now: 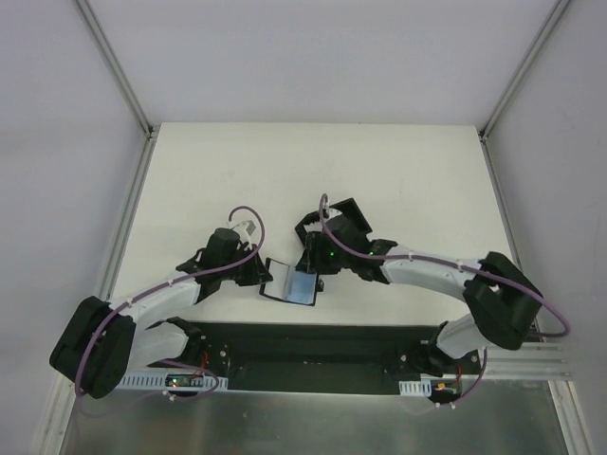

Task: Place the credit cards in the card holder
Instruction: Pick up the credit card from the storage box.

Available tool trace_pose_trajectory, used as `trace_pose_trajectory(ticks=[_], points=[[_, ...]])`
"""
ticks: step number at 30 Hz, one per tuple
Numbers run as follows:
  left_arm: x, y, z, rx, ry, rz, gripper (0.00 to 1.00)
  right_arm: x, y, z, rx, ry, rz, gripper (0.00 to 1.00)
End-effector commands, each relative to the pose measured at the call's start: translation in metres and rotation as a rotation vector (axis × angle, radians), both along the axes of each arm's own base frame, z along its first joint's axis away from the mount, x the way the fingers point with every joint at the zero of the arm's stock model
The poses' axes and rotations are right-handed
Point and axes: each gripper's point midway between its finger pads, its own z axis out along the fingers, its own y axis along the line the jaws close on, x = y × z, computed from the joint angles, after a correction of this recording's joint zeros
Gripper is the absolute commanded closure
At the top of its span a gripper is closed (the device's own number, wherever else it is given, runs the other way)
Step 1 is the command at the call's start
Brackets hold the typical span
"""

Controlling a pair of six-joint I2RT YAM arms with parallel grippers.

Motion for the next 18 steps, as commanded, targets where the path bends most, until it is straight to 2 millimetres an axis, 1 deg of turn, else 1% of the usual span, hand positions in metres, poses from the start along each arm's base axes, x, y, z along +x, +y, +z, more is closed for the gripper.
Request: trace_pose_trajectory(ticks=[1,4,6,9,10,12,13,16,18], points=[[0.002,0.003,0.0,-0.01,-0.004,0.038,1.0,0.031,-0.026,0.063,0.03,-0.155,-0.04,0.52],[0.004,0.003,0.005,-0.02,-0.019,0.056,1.0,0.054,-0.058,0.079,-0.015,-0.207,-0.087,0.49],[0.007,0.004,0.008,-0.023,-0.03,0.074,1.0,0.069,-0.077,0.087,-0.032,-0.224,-0.106,0.41],[0.013,0.007,0.011,-0.009,-0.045,0.105,1.0,0.084,-0.094,0.093,-0.07,-0.251,-0.086,0.37],[0.014,0.008,0.011,-0.001,-0.046,0.115,1.0,0.087,-0.098,0.093,-0.081,-0.243,-0.082,0.35],[0.016,0.009,0.011,0.006,-0.047,0.121,1.0,0.092,-0.099,0.094,-0.084,-0.238,-0.044,0.3],[0.017,0.009,0.011,0.011,-0.045,0.122,1.0,0.097,-0.1,0.091,-0.098,-0.226,-0.042,0.29],[0.021,0.008,0.013,0.021,-0.046,0.12,1.0,0.105,-0.094,0.089,-0.113,-0.205,0.008,0.23],[0.022,0.008,0.012,0.028,-0.04,0.117,1.0,0.11,-0.092,0.081,-0.136,-0.188,0.029,0.21]])
